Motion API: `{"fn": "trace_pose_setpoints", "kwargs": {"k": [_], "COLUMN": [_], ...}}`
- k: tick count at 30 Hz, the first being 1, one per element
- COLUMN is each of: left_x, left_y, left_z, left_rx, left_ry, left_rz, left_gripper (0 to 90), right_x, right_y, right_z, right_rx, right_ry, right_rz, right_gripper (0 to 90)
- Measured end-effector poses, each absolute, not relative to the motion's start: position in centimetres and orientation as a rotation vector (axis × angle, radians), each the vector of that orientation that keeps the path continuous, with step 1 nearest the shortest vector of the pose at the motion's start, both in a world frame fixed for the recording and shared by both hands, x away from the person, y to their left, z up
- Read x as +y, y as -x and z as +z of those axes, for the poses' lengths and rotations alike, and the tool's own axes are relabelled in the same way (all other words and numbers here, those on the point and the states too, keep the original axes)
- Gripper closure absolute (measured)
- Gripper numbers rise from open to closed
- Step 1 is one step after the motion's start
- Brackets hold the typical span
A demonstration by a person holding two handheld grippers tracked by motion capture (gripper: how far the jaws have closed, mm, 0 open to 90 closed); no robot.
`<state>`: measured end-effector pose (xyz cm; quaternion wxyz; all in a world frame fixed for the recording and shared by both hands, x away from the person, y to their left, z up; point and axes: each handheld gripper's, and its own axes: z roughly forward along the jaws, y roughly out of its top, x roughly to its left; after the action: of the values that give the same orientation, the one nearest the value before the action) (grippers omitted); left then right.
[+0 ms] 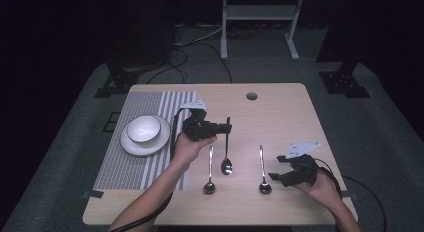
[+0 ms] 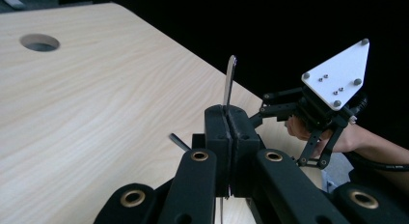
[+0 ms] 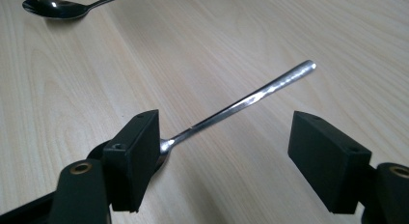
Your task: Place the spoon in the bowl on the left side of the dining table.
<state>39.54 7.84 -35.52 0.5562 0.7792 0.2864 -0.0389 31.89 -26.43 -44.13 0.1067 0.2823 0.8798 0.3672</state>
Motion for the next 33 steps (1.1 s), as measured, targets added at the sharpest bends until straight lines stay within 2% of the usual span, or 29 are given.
{"fn": "trace_pose_setpoints", "kwargs": {"k": [15, 33], "left_x": [10.6, 16.2], "left_y": [-40.6, -42.1], "left_z": [-33.7, -32.8], "left_rx": [0.726, 0.842], "left_ry": [-1.825, -1.784], "left_rz": [-0.012, 0.087], "left_gripper": [89.2, 89.2], "right_x": [-28.2, -29.4], "right_y": [-31.4, -30.9], "right_z": [-44.4, -44.6], "right_rx": [2.557, 2.523], "right_ry": [-0.898, -0.948], "right_rz": [1.1, 1.115], "right_gripper": [25.9, 25.9]}}
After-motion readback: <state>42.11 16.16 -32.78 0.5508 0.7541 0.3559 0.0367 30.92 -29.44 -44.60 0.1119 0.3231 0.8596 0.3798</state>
